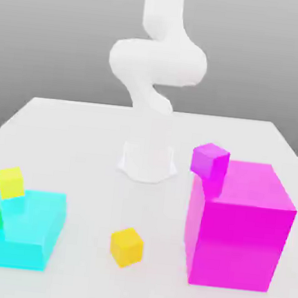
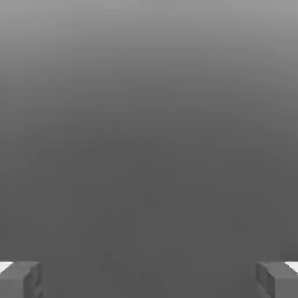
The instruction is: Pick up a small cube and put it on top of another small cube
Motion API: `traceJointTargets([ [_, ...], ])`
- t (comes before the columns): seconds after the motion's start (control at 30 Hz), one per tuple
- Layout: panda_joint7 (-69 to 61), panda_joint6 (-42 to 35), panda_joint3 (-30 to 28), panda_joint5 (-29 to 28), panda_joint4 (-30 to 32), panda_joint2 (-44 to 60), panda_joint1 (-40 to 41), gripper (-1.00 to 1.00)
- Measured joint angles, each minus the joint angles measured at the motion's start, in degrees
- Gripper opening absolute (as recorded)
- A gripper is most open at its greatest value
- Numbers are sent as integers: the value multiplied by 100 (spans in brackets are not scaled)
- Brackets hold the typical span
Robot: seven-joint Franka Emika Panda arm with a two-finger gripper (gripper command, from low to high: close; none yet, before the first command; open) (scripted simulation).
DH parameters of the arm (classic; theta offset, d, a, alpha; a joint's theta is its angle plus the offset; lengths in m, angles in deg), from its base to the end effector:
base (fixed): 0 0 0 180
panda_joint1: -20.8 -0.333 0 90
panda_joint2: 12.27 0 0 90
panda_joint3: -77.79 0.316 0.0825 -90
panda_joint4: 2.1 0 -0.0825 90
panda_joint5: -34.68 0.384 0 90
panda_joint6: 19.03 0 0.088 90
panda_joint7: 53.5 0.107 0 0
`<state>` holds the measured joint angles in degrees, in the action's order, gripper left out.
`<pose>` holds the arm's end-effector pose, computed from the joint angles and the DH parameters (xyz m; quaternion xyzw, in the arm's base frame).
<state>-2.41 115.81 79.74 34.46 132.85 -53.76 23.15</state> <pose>0.3777 0.0015 0.6612 -0.8430 0.4056 -0.3250 0.1387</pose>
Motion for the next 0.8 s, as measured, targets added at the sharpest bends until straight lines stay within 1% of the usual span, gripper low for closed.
traceJointTargets([
  [0.37,2746,1573,813,-170,1572,2290,1034,0],
  [0.5,3830,2207,952,-220,2186,3223,1280,0],
  [0.6,4500,2660,984,-113,2629,3868,1364,0],
  [0.67,4784,2955,963,-122,2757,4257,1358,0],
  [0.8,5202,3561,610,-565,2673,5013,1125,0],
])
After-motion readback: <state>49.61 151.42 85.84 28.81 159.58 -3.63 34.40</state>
